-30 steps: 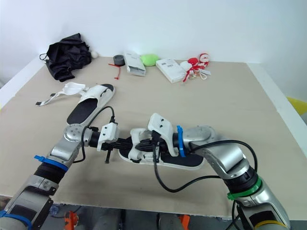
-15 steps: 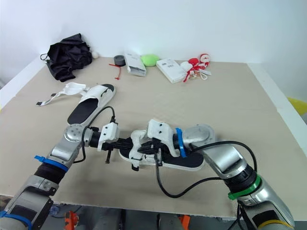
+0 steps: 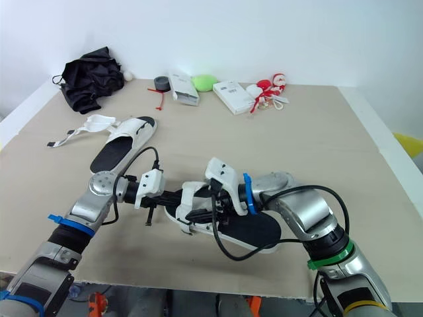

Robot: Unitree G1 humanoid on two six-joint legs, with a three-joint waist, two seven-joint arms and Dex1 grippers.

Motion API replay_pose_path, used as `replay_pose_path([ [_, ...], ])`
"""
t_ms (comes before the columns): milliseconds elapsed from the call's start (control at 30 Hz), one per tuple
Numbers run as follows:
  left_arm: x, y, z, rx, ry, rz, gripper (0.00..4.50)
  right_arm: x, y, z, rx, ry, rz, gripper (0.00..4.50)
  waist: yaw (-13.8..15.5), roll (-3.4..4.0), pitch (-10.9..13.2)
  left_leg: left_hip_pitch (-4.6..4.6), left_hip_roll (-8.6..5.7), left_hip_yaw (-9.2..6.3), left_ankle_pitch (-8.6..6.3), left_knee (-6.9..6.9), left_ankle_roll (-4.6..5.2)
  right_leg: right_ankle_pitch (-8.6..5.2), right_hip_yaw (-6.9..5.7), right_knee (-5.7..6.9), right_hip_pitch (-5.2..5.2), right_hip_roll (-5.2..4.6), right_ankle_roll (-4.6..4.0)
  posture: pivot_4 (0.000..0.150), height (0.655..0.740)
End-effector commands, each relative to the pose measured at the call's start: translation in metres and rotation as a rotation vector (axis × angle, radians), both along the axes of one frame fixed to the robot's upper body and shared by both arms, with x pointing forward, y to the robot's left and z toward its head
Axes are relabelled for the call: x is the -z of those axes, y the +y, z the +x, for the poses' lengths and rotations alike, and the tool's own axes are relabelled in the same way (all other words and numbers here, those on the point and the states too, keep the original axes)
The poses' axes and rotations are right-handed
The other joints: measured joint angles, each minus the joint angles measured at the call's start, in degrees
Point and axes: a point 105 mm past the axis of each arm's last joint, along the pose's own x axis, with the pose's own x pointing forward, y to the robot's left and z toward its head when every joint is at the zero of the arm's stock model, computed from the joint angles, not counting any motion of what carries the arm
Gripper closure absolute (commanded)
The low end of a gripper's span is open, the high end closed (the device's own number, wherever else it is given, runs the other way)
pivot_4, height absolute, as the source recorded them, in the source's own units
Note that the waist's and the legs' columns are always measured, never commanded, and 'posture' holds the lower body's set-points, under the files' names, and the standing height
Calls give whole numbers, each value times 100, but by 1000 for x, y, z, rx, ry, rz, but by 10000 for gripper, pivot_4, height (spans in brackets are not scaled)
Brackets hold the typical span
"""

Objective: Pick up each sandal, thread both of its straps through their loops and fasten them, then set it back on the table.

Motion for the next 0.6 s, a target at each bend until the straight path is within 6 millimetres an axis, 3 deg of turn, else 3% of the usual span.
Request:
replay_pose_path([
  [33, 46, 15, -11, -38, 150, 140, 45000, -46, -9, 2, -13, 82, 189, 199, 1, 0, 1, 0, 0, 0, 0, 0, 0, 1, 0, 0, 0, 0, -2, 1500, 7380],
  [133, 47, 14, -11, -34, 152, 139, 45000, -67, -24, -6, -46, 75, 269, 199, -3, 1, 5, 0, 0, 0, 1, 3, -1, 5, 0, 2, 0, 0, -4, 1500, 7380],
  [267, 47, 11, -11, -27, 153, 137, 45000, -60, -40, -18, -36, 34, 191, 199, -6, 3, 4, 2, 1, -1, 2, 5, -2, 1, -2, 2, 2, 1, 6, 1500, 7380],
  [400, 47, 11, -11, -25, 152, 136, 45000, -72, -49, -66, -187, 90, 241, 199, 8, 10, 7, -4, -1, 0, 2, 6, -2, 0, 1, 3, -1, 1, 7, 1500, 7380],
  [600, 49, 15, -11, -29, 154, 142, 45000, -10, -31, -110, -158, 413, 132, 199, 5, -8, -3, 6, 4, -2, 2, 6, -3, 1, 0, 2, 8, 3, 4, 1500, 7380],
])
